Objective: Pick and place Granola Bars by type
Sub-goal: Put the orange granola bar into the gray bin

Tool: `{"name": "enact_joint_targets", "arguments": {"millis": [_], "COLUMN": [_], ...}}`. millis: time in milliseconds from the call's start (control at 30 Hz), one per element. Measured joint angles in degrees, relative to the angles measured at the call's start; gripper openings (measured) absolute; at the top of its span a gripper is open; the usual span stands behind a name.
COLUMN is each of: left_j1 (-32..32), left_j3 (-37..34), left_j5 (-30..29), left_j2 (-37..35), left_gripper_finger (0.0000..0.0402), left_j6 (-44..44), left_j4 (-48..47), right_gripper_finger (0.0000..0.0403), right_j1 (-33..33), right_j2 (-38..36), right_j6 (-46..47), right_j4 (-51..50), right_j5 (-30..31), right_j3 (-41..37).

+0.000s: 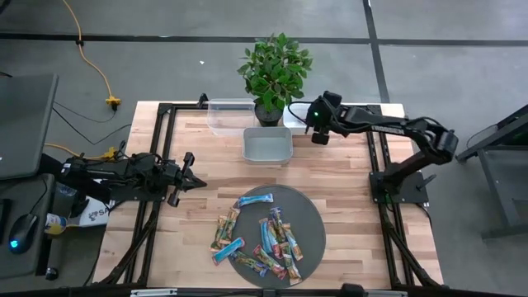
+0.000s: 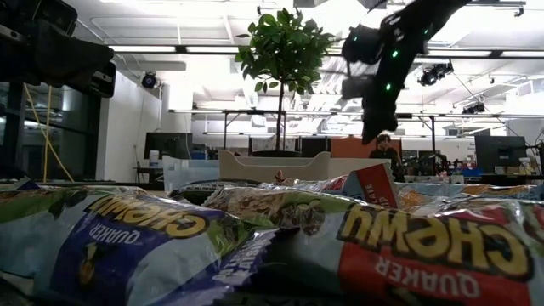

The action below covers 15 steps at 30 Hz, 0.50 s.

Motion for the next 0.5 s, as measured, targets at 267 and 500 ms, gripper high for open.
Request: {"name": "enact_joint_targets", "arguments": {"millis": [267,500], "left_j1": [0.0,0.0], "left_j3": [0.0,0.0], "left_j5": [0.0,-0.3], "left_j2": [0.0,0.0], "left_gripper_finger": [0.0001,0.0001], "left_j6": [0.0,0.0], "left_j4": [0.0,0.0], "right_gripper_finger": [0.0185,0.0186], "right_j1": [7.0,17.6], "right_j2": [-8.2,-10.6], "right_j6": [32.5,46.0], "right_j4": [-10.1,-6.1], "right_j5": [-19.7,-33.8], "right_j3": [0.0,0.0]}}
